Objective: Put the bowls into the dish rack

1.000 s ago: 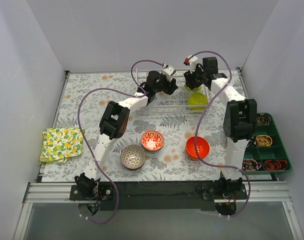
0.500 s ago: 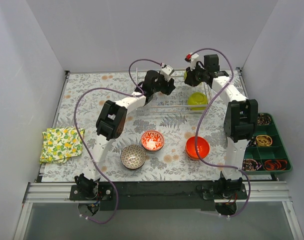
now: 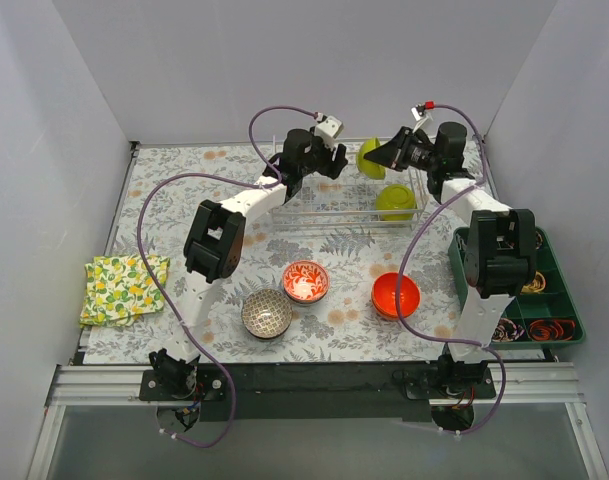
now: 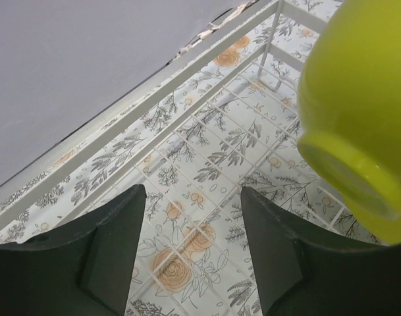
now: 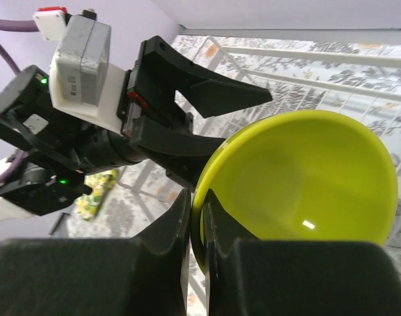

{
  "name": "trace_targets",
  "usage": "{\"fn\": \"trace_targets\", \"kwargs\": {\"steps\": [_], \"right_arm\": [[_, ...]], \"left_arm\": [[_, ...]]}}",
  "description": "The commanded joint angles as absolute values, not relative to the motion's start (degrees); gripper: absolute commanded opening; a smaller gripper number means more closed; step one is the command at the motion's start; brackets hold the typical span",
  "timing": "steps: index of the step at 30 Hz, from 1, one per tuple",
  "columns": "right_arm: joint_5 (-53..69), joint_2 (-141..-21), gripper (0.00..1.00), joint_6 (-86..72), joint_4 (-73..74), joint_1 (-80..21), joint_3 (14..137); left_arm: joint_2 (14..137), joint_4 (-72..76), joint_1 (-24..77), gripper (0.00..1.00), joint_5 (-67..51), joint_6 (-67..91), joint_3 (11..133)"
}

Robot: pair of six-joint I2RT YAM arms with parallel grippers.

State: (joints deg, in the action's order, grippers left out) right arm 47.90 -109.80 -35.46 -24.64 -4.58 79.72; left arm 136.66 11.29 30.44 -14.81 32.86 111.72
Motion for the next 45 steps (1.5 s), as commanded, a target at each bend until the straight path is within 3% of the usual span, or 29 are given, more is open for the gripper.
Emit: {"fn": "trace_targets", "kwargs": {"steps": [1, 5, 8, 9, 10, 26, 29, 34, 37, 41, 45], "right_arm": [[51.59, -109.25, 0.01, -49.56, -42.97, -4.57, 75.60], [51.15, -110.12, 0.01, -52.73, -47.19, -4.39, 72.17], [51.33, -110.74, 0.01, -54.75, -50.27, -4.31, 69.97], [51.15, -110.92, 0.01, -55.19, -50.97, -4.22, 69.26], [51.07, -111.00, 0.01, -55.63, -51.85, -4.22, 68.56], [50.54, -114.61, 0.02, -58.62, -59.77, -1.93, 62.05], [50.45, -114.61, 0.13, -58.01, -59.59, -1.50, 61.61], [50.71, -113.38, 0.17, -56.43, -58.62, -0.88, 61.35], [50.54, -112.42, 0.25, -54.50, -56.87, -0.62, 61.61], [48.87, -110.66, 0.39, -48.18, -49.50, -0.61, 62.40], [47.55, -109.34, 0.45, -41.86, -42.21, -0.62, 63.46]], "left_arm": [[133.24, 8.26, 30.15, 0.57, -12.75, 33.31, 113.82], [133.59, 7.56, 30.23, 0.45, -12.04, 33.75, 114.17], [134.03, 7.38, 30.23, 0.22, -13.44, 33.84, 114.00], [134.21, 7.38, 30.15, 0.08, -14.06, 33.84, 113.99], [134.38, 7.38, 30.15, 0.01, -14.50, 34.10, 114.17], [138.08, 3.87, 32.60, 0.00, -22.94, 35.16, 116.99], [137.90, 3.78, 33.31, 0.00, -23.29, 35.16, 116.19], [138.16, 3.43, 33.84, 0.00, -23.99, 35.33, 116.19], [138.25, 3.43, 34.10, 0.00, -24.43, 35.86, 116.19], [138.51, 3.52, 34.45, 0.00, -24.79, 36.21, 116.37], [138.87, 3.69, 34.54, 0.00, -24.79, 36.56, 116.19]]}}
